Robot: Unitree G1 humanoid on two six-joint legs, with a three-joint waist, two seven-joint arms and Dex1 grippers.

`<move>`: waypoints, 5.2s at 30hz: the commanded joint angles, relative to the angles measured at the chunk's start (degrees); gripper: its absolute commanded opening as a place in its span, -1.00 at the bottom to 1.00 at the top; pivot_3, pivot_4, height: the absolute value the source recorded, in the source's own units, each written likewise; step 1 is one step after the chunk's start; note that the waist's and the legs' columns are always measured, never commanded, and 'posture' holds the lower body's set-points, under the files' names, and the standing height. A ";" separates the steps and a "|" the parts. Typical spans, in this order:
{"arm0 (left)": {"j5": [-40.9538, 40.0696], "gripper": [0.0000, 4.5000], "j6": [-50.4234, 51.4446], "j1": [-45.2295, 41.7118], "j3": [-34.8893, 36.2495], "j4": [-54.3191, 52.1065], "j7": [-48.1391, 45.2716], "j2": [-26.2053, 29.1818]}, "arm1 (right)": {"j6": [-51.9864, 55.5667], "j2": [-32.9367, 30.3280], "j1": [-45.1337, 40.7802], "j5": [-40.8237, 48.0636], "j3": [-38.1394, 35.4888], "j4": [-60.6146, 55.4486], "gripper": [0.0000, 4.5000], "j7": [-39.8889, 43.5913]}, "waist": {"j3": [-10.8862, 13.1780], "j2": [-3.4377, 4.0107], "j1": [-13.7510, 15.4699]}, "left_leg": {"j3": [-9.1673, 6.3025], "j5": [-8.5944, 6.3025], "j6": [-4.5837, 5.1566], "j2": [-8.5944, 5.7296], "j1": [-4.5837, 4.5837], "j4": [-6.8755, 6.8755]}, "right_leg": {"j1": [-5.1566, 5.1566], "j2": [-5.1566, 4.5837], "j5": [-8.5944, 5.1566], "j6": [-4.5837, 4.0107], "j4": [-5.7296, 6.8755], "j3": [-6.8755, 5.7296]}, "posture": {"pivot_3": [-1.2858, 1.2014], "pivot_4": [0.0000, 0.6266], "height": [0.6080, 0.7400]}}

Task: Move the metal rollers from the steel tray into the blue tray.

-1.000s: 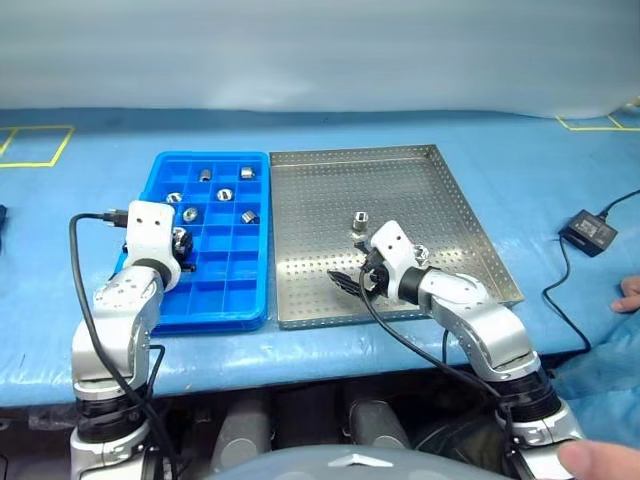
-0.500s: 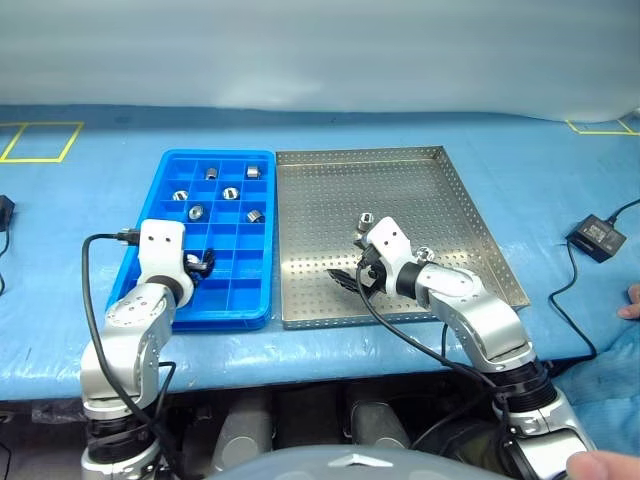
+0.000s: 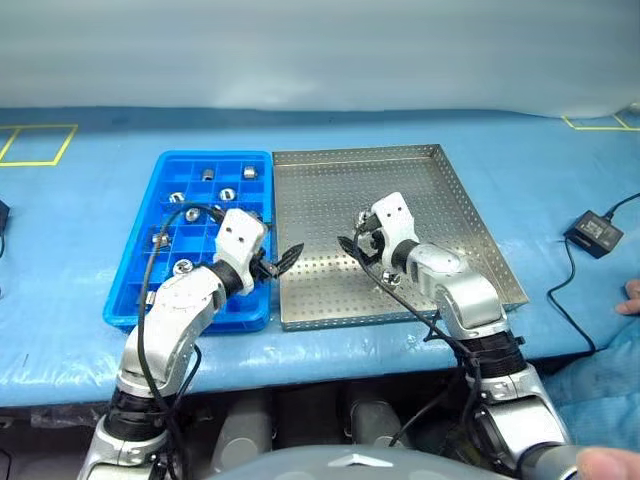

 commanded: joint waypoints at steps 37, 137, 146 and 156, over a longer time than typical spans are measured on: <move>-2.74 0.61 2.17 0.61 4.32 -3.70 2.34 1.10 | -1.57 7.15 -9.75 0.41 -6.41 13.18 -0.24 -4.51 | 0.13 0.22 -0.78 | 0.01 -0.01 0.06 0.02 0.02 -0.06 | 0.00 0.01 0.02 0.14 0.02 0.01 | 0.05 -0.52 1.00; -6.97 0.61 3.35 0.45 -3.20 -2.70 2.19 -1.36 | 31.50 -2.91 13.69 0.00 -3.88 -27.08 0.54 -4.24 | 0.26 0.40 -0.22 | -0.50 -0.02 -0.02 -0.23 -0.16 -0.08 | 0.06 -0.26 -0.37 0.16 0.02 -0.48 | 0.00 -0.52 1.00; -6.83 0.61 3.33 0.18 -2.88 -2.51 2.62 -1.07 | 30.71 -3.91 12.57 0.23 -2.01 -27.60 -0.24 -4.31 | 0.26 0.40 -0.16 | -0.47 -0.04 0.03 -0.26 -0.17 -0.05 | 0.06 -0.28 -0.35 0.18 0.01 -0.43 | 0.01 -0.52 1.00; -6.63 0.61 5.53 3.95 5.02 -7.77 5.77 3.10 | 22.38 2.65 3.33 5.07 5.90 -27.17 -0.24 1.36 | 0.27 0.42 -0.70 | -0.44 -0.06 0.06 -0.22 -0.09 -0.07 | 0.06 -0.23 -0.35 0.24 0.07 -0.38 | 0.06 -0.52 1.00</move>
